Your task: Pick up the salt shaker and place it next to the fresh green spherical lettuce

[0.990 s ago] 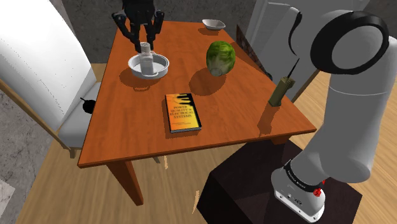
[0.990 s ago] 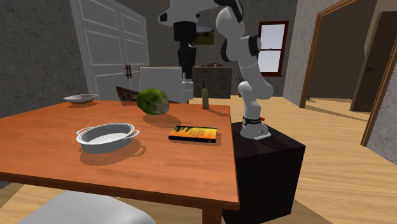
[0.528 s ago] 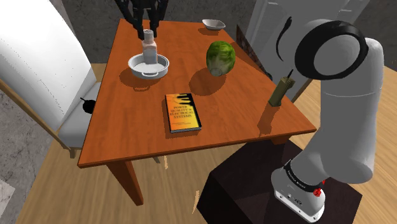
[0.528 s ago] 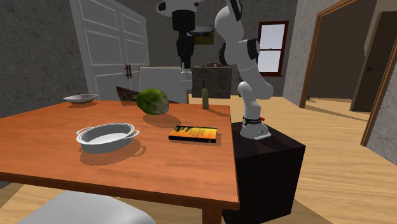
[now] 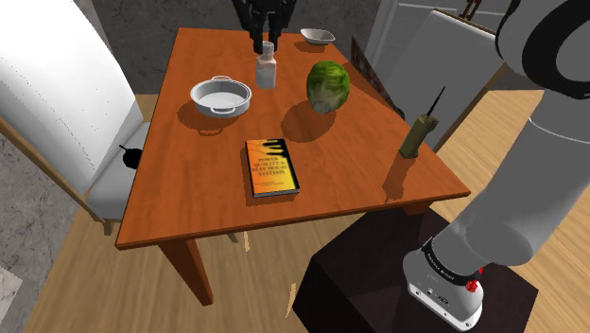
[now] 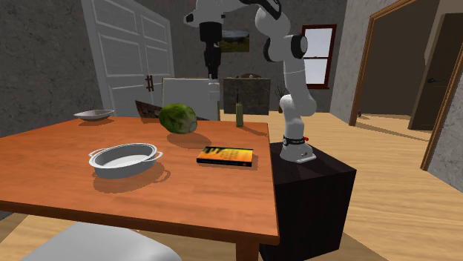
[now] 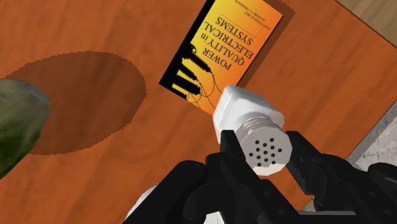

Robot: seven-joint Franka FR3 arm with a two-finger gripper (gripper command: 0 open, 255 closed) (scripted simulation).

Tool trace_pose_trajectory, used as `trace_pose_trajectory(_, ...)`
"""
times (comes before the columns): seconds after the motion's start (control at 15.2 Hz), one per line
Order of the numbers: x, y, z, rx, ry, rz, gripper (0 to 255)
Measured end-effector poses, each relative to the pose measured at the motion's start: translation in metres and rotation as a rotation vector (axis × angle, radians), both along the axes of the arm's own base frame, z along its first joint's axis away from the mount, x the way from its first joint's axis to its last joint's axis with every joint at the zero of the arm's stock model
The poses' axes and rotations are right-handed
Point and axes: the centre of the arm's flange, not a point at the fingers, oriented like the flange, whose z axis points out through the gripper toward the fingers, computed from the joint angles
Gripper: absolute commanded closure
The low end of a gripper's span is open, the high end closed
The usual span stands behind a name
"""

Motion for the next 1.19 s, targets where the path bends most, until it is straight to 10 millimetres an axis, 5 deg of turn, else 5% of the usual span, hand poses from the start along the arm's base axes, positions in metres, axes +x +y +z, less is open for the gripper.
trace_pose_trajectory(1.19,-0.015,-0.241,0.0,0.001,0.001,-0.001,255)
